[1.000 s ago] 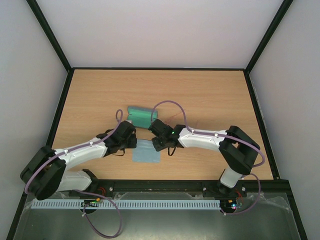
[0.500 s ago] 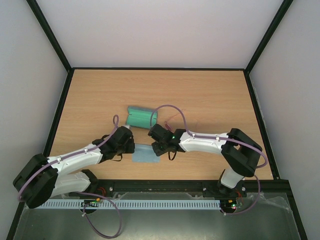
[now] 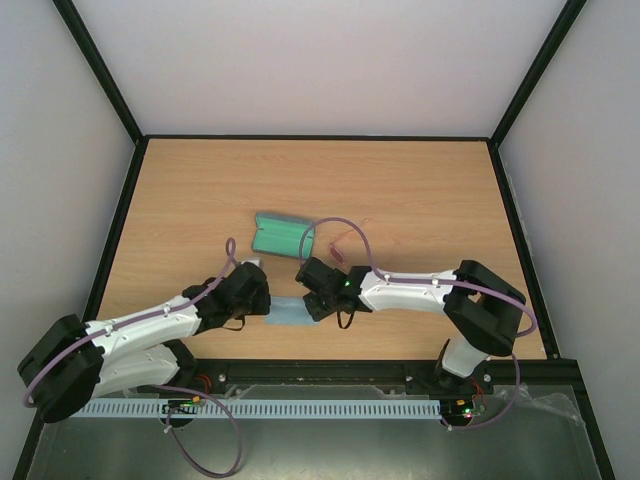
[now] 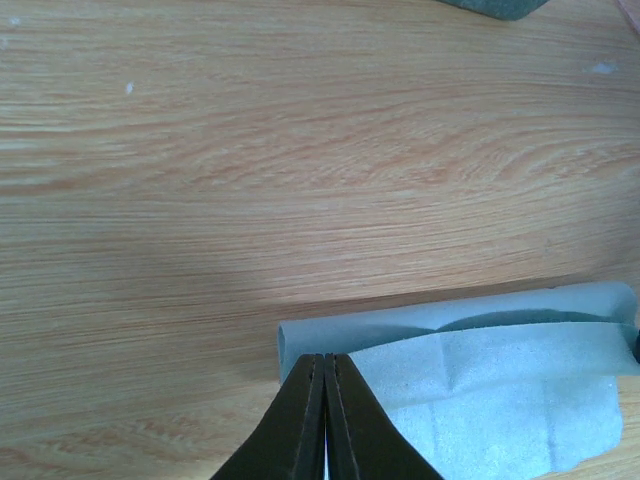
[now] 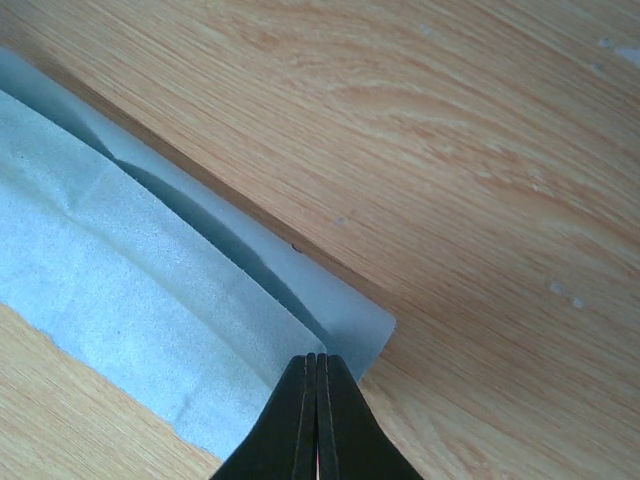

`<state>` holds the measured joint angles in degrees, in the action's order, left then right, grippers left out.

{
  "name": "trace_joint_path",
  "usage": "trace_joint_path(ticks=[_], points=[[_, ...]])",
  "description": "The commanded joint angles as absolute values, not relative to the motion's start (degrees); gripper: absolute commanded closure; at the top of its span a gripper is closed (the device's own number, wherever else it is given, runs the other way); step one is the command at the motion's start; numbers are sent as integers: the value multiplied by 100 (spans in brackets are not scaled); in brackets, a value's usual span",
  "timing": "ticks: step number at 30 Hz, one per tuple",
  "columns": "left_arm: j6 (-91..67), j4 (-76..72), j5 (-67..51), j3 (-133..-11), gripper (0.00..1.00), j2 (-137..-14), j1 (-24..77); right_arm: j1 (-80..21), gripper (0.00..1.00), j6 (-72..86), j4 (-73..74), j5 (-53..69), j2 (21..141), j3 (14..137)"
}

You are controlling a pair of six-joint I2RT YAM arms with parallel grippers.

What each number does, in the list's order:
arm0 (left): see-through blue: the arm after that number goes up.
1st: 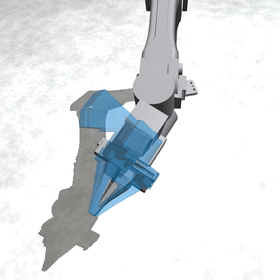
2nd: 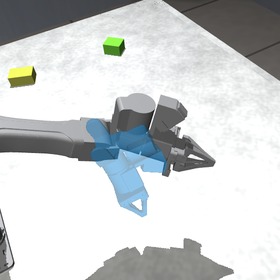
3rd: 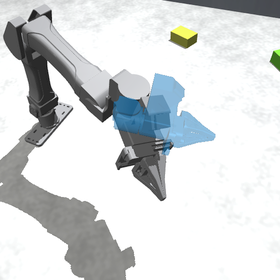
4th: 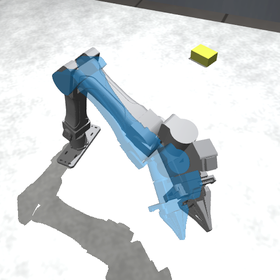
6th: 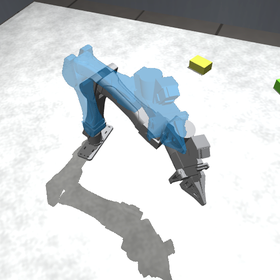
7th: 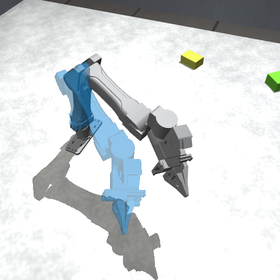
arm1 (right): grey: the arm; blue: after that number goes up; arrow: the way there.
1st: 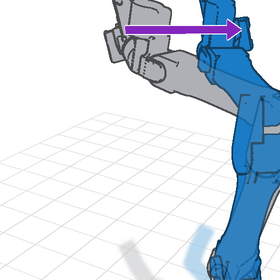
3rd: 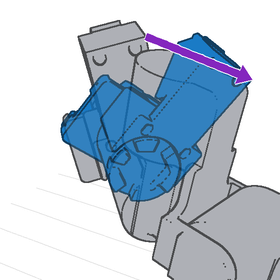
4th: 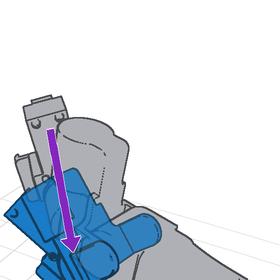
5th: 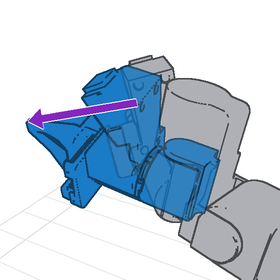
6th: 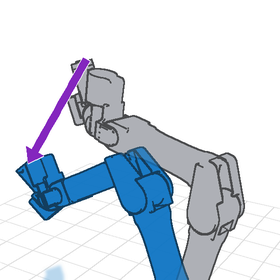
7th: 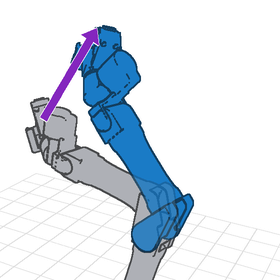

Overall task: Organize the sunglasses
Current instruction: Fold the glasses cleaning cloth at the center of the board.

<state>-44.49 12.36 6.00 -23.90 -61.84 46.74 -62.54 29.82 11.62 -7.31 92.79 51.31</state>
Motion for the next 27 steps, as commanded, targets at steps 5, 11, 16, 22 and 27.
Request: trace_joint_path(ticks=[5,11,16,22,27], points=[[-4697,1421,794,-2290,98,-6100,4885,-6386,99,3090,1230,-737,9178,5021],[-4787,1467,838,-2252,98,-6042,4993,-6469,99,3128,1230,-764,9183,4981],[-4870,1518,870,-2216,98,-5973,5072,-6524,99,3162,1230,-789,9174,4937],[-4964,1538,911,-2171,98,-5932,5192,-6557,98,3199,1238,-828,9133,4886],[-5030,1535,958,-2131,98,-5972,5264,-6575,98,3217,1214,-828,9105,4829]])
